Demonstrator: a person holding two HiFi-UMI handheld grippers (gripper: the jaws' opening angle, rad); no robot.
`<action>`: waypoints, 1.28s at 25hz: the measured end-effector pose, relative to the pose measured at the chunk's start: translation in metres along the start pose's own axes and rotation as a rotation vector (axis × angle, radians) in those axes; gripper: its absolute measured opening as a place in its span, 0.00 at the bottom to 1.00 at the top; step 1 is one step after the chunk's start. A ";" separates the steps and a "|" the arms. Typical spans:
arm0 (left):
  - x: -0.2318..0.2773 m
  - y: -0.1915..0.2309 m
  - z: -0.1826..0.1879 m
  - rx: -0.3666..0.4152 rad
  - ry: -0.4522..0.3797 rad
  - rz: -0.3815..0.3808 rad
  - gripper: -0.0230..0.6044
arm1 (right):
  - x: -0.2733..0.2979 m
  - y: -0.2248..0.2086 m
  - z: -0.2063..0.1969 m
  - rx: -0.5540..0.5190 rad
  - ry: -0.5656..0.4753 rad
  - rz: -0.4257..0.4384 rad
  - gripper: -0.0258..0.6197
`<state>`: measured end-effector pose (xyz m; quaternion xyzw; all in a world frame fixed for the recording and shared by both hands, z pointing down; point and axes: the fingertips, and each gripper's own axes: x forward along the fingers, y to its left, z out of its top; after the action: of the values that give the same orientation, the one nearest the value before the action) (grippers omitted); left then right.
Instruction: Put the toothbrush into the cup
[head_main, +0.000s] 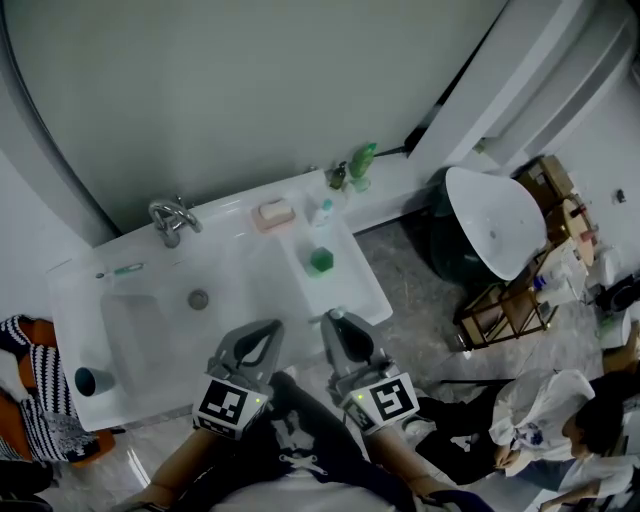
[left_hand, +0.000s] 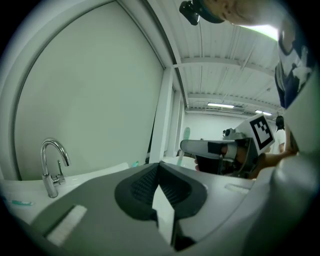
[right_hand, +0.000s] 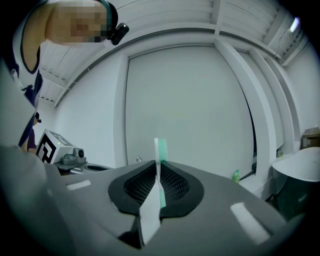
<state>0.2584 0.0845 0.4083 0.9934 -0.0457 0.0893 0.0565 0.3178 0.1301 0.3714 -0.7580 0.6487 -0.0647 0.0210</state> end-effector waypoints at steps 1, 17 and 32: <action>0.005 0.001 0.000 -0.002 0.000 0.002 0.04 | 0.003 -0.004 0.001 0.000 -0.002 0.002 0.09; 0.069 0.033 0.006 -0.033 -0.027 0.082 0.04 | 0.054 -0.072 -0.001 0.011 -0.003 0.042 0.09; 0.095 0.066 0.007 -0.054 -0.014 0.121 0.04 | 0.101 -0.112 -0.008 0.049 0.011 0.044 0.09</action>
<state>0.3464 0.0110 0.4255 0.9875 -0.1082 0.0844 0.0775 0.4423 0.0487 0.3994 -0.7425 0.6635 -0.0843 0.0376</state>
